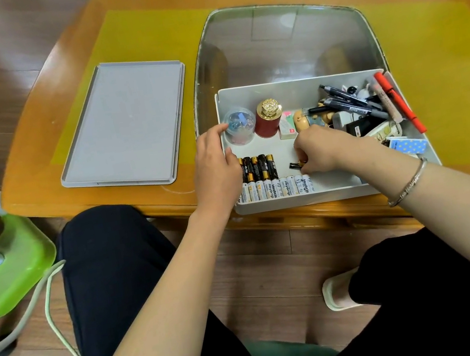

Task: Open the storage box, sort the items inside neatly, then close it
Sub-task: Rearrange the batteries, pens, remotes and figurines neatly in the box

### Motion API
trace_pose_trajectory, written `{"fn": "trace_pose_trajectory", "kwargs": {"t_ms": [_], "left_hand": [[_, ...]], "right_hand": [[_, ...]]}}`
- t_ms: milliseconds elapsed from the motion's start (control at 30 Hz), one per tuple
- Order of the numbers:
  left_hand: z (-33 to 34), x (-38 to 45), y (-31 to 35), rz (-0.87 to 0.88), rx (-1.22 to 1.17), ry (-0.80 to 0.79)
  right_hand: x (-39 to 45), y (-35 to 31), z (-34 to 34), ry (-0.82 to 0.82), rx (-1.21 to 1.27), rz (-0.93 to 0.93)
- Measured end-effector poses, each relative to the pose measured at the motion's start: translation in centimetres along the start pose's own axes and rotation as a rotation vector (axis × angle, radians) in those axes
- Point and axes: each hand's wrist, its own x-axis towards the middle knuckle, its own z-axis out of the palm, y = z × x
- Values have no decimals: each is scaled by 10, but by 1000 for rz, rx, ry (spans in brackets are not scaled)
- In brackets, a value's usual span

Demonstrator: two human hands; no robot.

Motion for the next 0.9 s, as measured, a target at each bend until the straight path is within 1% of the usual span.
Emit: {"fn": "trace_pose_trajectory", "kwargs": {"t_ms": [133,200,300,367,500,600,800,900], "left_hand": [[0,0,-1,2,3,-1],[-1,0,-1,1,6,0],[-1,0,-1,4,5,3],[0,-1,0,4,-2,4],[-1,-1,0,4,-5,3],[-1,-1,1,3,6,1],[-1,0,0,2,10,3],[0,-1,-1,1,15,4]], "right_hand": [[1,-2,-3,-40,61,10],[1,-3,-7,-90,100,46],[1,-1,-14,-179,287,135],[0,-2,-15,-240,368,178],[-3,-7,-8,-335,392,226],[-2,-7,-4,-344,424,252],[-4,-5,3,-305,443,227],[-5,-8,4,-239,306,218]]}}
